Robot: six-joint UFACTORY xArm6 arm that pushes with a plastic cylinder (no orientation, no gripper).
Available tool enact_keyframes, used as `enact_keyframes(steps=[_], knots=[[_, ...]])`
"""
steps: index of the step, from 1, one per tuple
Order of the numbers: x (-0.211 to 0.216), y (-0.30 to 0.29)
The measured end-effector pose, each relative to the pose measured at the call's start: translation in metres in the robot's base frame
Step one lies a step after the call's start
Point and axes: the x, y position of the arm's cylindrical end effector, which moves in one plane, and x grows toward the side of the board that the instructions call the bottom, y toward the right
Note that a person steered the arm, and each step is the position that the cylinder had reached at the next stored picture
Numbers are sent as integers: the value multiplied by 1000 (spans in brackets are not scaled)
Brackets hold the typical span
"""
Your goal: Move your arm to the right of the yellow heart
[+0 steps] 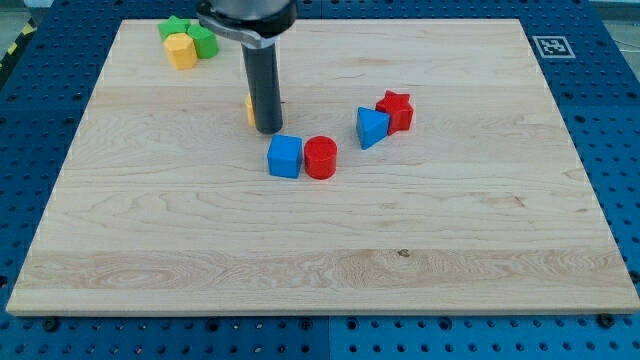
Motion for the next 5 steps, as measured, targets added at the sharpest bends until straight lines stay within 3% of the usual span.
enact_keyframes(steps=[1, 3, 5], knots=[[-16, 0], [-3, -10], [-58, -30]])
